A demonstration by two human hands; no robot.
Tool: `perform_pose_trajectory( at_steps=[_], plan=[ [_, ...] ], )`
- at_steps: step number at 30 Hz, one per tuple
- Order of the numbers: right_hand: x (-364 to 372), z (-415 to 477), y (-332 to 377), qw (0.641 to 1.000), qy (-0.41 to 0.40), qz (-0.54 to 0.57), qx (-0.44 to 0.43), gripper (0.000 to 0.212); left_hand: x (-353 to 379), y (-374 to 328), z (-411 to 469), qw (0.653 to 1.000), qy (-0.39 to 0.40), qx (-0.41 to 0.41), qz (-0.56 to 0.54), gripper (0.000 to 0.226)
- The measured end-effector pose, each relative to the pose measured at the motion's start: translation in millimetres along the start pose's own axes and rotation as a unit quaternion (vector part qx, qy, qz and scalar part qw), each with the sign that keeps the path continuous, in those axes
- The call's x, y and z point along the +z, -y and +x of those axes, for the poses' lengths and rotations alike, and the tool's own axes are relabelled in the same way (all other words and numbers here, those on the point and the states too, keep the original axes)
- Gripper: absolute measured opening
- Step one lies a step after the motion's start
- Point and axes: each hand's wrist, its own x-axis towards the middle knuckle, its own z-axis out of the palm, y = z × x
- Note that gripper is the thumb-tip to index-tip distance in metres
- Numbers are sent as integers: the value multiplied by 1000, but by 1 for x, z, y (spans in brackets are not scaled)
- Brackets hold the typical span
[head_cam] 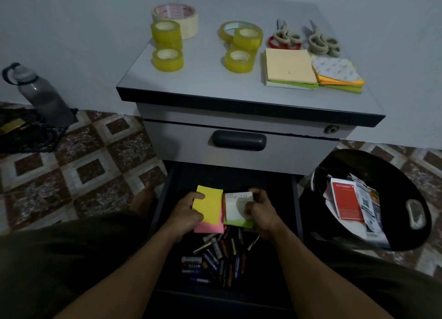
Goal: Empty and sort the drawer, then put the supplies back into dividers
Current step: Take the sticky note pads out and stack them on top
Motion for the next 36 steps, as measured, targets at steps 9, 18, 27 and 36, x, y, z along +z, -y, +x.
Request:
perform_pose_trajectory(
  at_steps=[9,18,27,36],
  plan=[
    [0,4,-2,997,-21,79,-7,38,-2,2,0,1000,4,2,-23,55],
    [-6,-4,10,966,183,-182,-27,127,-3,4,3,1000,-1,-3,-30,55],
    [-4,-7,16,901,151,-399,-77,127,-8,5,4,999,14,-9,-31,55],
    [-10,-9,8,966,154,-199,-53,107,-7,9,6,999,13,-5,-36,53]
  ],
)
